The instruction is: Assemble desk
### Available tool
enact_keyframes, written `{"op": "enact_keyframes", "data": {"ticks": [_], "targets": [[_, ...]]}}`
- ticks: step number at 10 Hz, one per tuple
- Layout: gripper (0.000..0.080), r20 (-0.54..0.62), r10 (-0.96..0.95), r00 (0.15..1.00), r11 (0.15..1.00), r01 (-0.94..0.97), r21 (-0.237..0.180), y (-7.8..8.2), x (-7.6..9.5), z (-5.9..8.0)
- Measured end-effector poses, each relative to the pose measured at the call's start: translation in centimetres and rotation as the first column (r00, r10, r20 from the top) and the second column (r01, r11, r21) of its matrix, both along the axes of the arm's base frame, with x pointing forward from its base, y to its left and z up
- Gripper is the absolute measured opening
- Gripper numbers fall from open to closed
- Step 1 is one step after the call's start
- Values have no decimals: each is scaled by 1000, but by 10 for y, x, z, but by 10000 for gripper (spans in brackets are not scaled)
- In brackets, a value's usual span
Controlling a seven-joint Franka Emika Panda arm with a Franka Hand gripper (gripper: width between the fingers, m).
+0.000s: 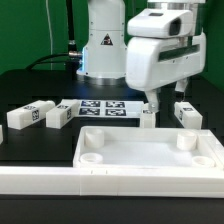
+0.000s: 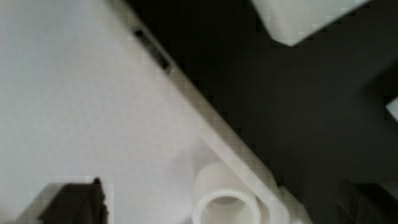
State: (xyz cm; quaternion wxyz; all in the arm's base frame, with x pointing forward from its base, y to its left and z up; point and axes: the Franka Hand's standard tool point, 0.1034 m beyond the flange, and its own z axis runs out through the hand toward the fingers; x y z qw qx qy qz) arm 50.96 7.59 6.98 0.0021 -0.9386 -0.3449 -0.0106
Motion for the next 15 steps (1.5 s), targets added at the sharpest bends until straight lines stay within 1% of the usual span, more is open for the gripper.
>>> {"op": "enact_keyframes", "data": {"ticks": [1,2,3,4,5,6,8,9,10,11,12,14,15], "targets": [[649,3,-157,988,988,157,7,5,-7,-2],[649,-8,-281,960,960,281,7,15,-15,-6],[649,-19,-397,918,918,397,13,25,-18,-8],[649,-34,-484,874,874,485,20,32,-20,-11],[649,-35,-495,868,868,496,20,36,-21,-12],[649,-47,-570,821,821,571,26,36,-21,-12],[649,-55,-597,800,800,599,29,40,-23,-13],[649,-60,-613,788,788,615,33,48,-31,-16],[649,-70,-631,773,773,633,25,58,-39,-19],[649,-74,-624,778,779,627,22,68,-46,-21],[649,-80,-614,785,787,617,14,70,-48,-22],[649,-90,-614,785,787,616,5,69,-49,-22],[649,-115,-610,784,791,611,-24,68,-52,-22]]}}
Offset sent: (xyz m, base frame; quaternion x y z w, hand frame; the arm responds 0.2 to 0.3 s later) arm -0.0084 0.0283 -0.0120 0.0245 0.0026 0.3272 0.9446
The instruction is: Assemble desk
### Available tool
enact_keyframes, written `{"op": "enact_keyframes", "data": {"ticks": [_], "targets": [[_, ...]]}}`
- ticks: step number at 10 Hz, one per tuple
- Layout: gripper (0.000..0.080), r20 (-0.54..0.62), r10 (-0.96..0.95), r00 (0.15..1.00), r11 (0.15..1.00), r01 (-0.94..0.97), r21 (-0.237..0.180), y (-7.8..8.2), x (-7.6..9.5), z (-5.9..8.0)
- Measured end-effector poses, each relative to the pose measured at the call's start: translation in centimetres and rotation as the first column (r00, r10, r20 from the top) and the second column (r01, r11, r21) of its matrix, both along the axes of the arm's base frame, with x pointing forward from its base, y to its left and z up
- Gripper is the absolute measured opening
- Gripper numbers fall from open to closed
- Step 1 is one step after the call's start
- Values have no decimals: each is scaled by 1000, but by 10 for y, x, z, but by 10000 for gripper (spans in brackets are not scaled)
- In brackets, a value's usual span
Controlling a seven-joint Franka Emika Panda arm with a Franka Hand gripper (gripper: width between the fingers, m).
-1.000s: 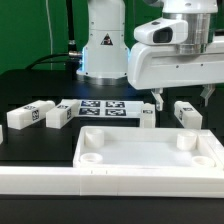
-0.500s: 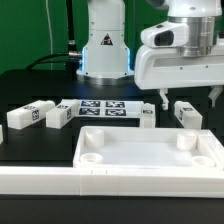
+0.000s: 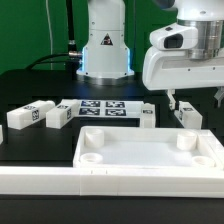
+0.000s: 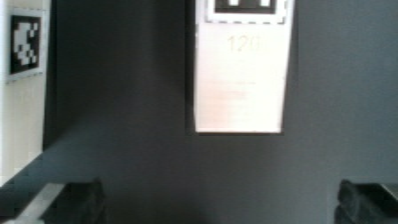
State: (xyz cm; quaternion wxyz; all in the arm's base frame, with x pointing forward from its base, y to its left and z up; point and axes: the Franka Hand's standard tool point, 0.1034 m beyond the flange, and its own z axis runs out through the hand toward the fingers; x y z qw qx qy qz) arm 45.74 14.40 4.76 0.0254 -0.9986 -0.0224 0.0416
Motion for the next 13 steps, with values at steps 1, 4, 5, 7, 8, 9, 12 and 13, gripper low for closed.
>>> {"op": "enact_keyframes", "data": {"ticks": [1,4,5,7,8,9,12,13], "targets": [[649,-68,2,998,1000,-3,-13,-1,-4,-1],[649,-242,8,970,999,-18,-40,1,-9,-8],[649,-318,7,948,998,-25,-52,1,-12,-9],[649,-406,8,914,997,-36,-61,4,-9,-13],[649,-469,7,883,997,-45,-70,3,-15,-15],[649,-536,4,844,996,-54,-78,2,-16,-17],[649,-652,-6,758,994,-68,-88,0,-16,-27],[649,-717,-14,697,994,-68,-86,2,-24,-29]]}}
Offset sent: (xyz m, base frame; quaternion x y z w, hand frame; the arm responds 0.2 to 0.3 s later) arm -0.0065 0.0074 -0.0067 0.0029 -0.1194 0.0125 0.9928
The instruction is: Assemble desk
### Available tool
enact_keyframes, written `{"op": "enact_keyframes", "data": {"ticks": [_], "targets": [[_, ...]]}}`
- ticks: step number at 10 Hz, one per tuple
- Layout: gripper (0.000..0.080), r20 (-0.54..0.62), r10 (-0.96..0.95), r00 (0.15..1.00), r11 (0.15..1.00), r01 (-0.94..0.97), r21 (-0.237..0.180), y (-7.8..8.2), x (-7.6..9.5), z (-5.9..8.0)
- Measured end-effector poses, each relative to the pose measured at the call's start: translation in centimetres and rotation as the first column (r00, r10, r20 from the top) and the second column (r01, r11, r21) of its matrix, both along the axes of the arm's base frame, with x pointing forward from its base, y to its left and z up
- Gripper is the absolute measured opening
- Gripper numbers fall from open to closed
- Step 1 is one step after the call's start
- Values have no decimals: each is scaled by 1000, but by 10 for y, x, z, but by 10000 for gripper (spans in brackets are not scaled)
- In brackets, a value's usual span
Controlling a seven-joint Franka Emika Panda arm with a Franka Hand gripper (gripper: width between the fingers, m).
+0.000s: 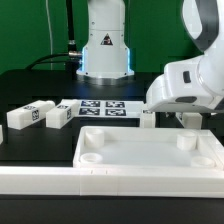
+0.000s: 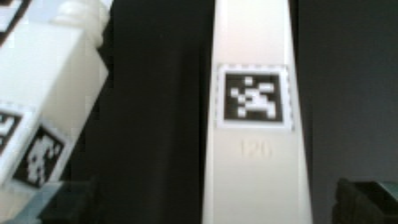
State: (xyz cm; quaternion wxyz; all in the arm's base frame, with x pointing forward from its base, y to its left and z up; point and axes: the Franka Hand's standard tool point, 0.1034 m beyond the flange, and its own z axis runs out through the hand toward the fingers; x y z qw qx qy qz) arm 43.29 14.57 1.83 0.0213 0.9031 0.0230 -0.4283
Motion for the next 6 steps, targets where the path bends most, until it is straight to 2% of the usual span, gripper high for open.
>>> {"op": "enact_keyframes", "data": {"ticks": [1,3,6], "targets": [[649,-18,-4,1000,1000,4,1,4,1,-5],[649,1,2,1000,1000,-2,12,10,4,-3],[649,27,2,1000,1000,-3,17,12,4,-9]]}}
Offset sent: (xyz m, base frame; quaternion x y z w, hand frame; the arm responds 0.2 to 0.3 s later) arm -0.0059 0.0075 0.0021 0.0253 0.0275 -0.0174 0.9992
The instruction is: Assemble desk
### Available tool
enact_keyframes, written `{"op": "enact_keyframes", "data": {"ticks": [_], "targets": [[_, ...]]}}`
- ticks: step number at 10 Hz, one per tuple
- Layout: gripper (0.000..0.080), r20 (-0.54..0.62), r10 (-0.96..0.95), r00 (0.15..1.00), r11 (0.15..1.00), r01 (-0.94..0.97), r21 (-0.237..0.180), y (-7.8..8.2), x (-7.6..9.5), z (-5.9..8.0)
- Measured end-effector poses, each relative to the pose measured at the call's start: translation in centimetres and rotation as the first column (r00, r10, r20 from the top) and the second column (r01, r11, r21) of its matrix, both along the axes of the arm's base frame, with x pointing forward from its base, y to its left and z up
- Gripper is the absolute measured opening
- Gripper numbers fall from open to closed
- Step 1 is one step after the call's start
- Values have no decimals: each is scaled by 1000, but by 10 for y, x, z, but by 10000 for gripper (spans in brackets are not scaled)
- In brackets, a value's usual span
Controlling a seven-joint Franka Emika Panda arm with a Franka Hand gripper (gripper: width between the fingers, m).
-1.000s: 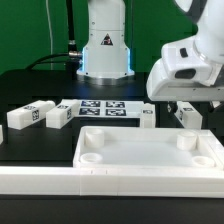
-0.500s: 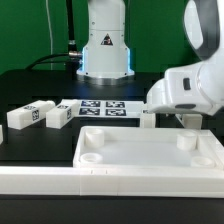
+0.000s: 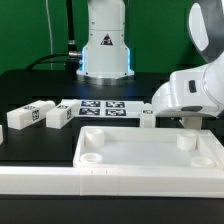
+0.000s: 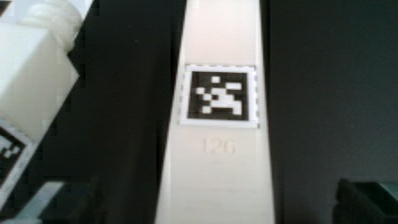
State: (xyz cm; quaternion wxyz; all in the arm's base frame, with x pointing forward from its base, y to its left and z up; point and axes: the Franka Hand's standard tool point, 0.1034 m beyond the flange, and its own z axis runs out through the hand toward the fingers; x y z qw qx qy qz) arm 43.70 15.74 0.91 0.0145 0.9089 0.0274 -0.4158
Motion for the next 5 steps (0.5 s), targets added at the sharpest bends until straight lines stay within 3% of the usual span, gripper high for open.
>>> {"op": "enact_keyframes", "data": {"ticks": [1,2,4,5], "targets": [[528,0,1,1000,1000,-1,0,0,0,-1],[528,0,0,1000,1000,0,0,0,-1,-2],[288,-1,0,1000,1000,0,-1,0,-1,-2],[288,-1,1,1000,1000,-1,-1,0,-1,-2]]}}
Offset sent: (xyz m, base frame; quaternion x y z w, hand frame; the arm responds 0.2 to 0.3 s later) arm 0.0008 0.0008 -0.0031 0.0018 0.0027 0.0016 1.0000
